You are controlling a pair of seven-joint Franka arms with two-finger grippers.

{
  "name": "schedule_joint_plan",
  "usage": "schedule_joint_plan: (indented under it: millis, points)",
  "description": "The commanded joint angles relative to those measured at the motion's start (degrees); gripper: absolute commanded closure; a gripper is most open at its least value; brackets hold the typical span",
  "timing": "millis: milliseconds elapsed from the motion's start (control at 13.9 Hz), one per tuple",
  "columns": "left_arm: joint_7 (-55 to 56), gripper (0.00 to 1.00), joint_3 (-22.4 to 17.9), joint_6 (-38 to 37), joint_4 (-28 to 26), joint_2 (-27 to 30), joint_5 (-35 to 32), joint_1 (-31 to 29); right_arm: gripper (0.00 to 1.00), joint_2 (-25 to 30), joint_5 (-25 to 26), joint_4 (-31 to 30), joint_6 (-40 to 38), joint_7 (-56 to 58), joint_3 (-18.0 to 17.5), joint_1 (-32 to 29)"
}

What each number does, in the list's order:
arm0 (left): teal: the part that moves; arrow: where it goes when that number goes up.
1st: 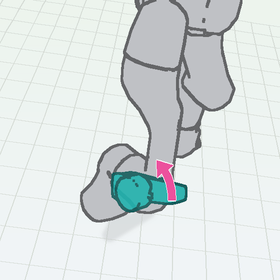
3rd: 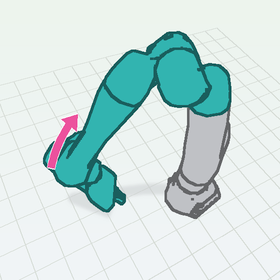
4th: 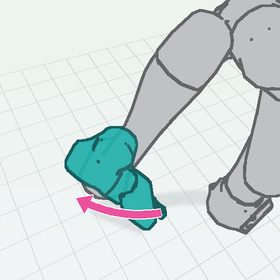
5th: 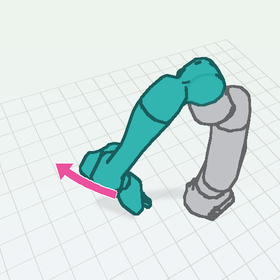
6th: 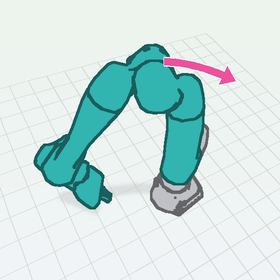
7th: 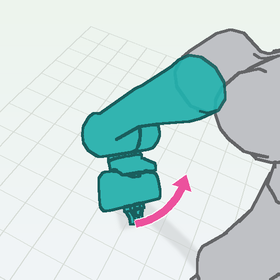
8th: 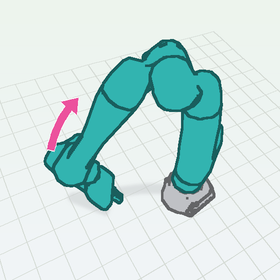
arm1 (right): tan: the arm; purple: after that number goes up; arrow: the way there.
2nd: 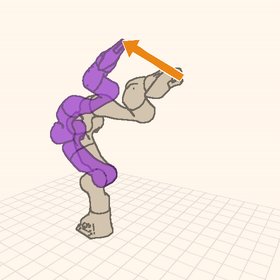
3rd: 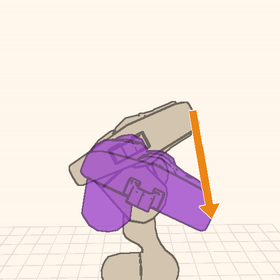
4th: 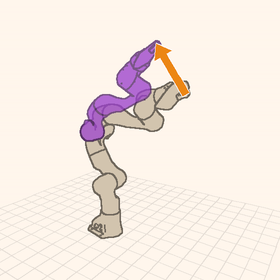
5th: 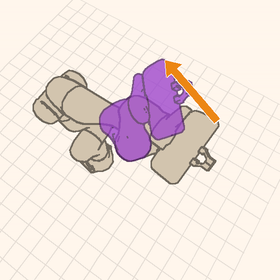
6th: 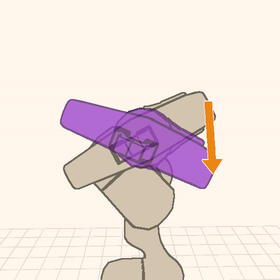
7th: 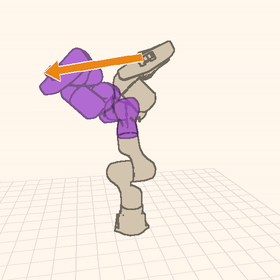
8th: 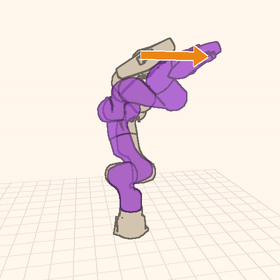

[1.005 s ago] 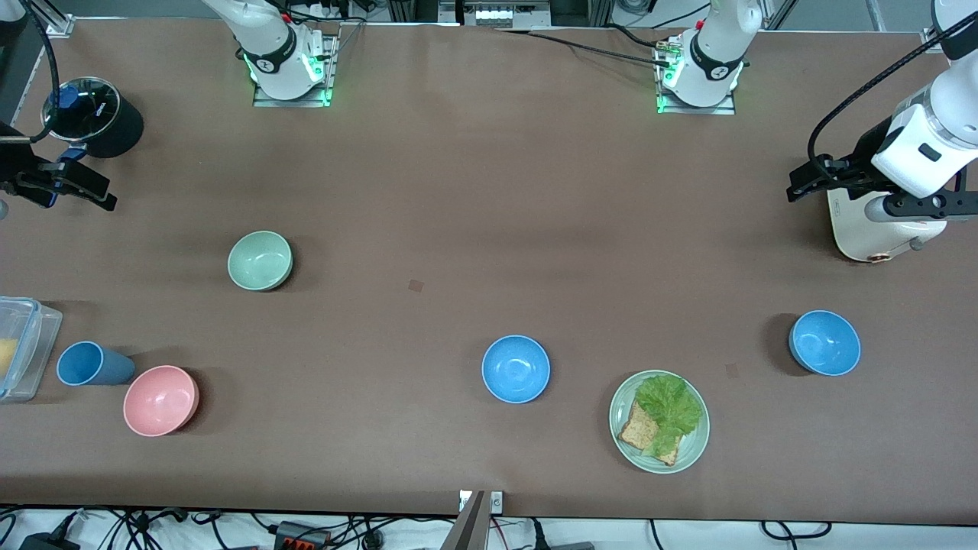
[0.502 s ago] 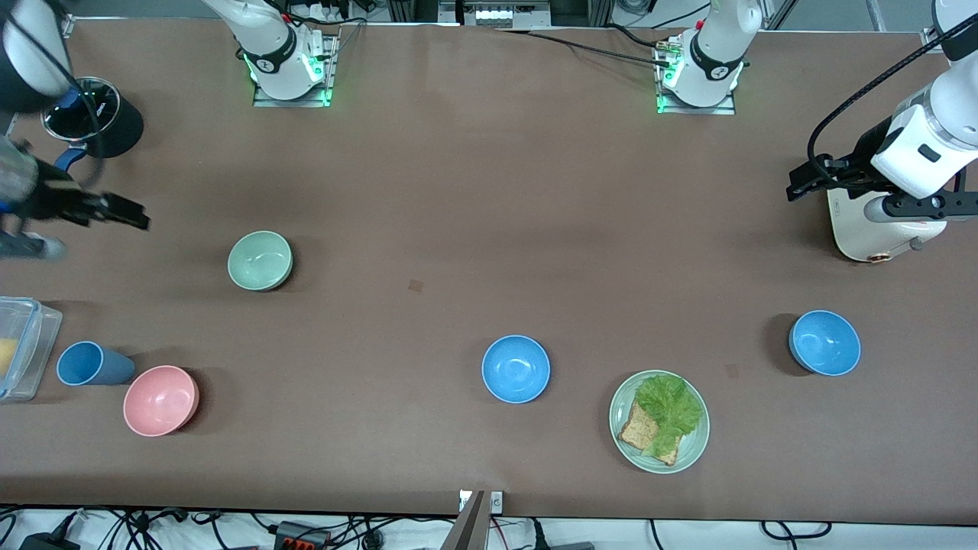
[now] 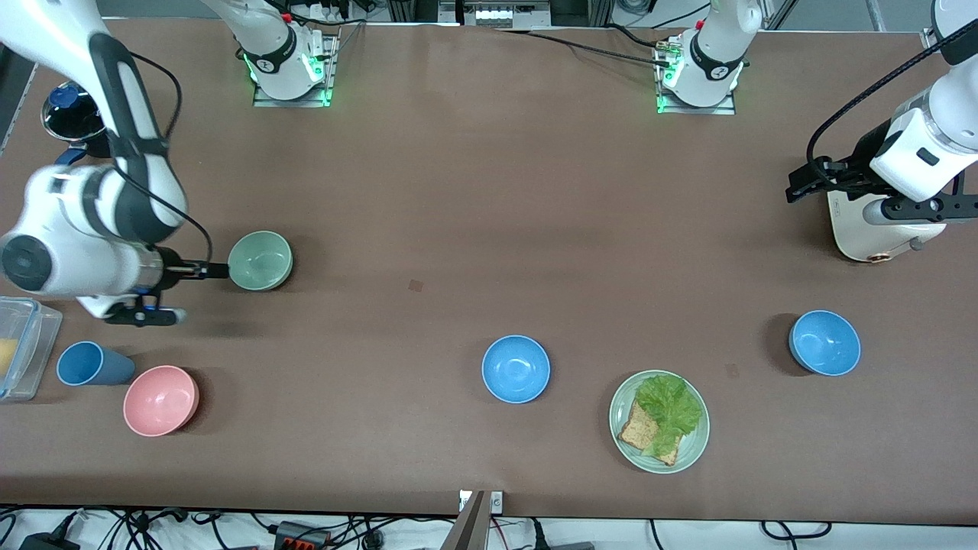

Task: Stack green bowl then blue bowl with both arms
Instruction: 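Reach the right gripper down to the pale green bowl, then grasp the rim of the pale green bowl with the right gripper, then carry the green bowl to the table middle and release it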

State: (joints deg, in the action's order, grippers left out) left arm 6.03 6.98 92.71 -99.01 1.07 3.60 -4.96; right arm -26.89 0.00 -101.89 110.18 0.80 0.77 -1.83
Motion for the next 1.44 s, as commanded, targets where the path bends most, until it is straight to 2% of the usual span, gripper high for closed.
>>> schedule_joint_plan:
  millis: [0,144,215,359,431,646,789,1005,1148,1364]
  points:
    - [-0.31,0.00,-0.13,-1.39,1.98,-0.89,0.53,-0.05,0.00,-0.88,0.88,-4.09,3.36,0.44,-0.24,-0.29]
    - [-0.31,0.00,-0.12,-1.48,2.24,-0.90,0.53,-0.05,0.00,-1.14,0.79,-5.94,6.00,0.44,-0.24,-0.28]
    - [-0.31,0.00,-0.04,-1.48,2.33,-0.90,0.53,-0.05,0.06,-1.67,0.79,-6.04,6.10,0.44,-0.24,-0.20]
    - [-0.31,0.00,-0.12,-1.48,2.33,-0.98,0.53,-0.05,0.28,-2.55,0.79,-6.04,6.01,0.35,-0.24,-0.20]
    - [-0.31,0.00,-0.04,-1.48,2.33,-0.98,0.53,-0.05,0.43,-2.81,0.79,-6.04,5.57,0.43,-0.24,-0.11]
    - [-0.49,0.00,-0.12,-1.48,2.33,-0.98,0.53,-0.05,0.73,-3.51,0.79,-6.13,5.13,0.35,-0.24,-0.11]
    - [-0.49,0.00,-0.13,-1.48,2.33,-0.98,0.53,-0.05,1.00,-3.60,0.79,-6.12,4.25,0.61,-0.33,-0.11]
    - [-0.49,0.00,-0.13,-1.48,2.33,-0.98,0.53,-0.05,1.00,-2.99,0.79,-4.47,1.80,-0.35,-0.59,1.47]
    - [-0.49,0.00,-0.12,-1.48,2.33,-0.98,0.62,-0.05,1.00,-2.55,0.00,-0.78,-2.32,-0.27,-0.68,3.75]
    - [-0.32,0.00,-0.13,-1.48,2.68,-1.42,0.62,-0.05,1.00,-2.55,-3.41,5.72,-7.08,-2.01,-5.06,9.36]
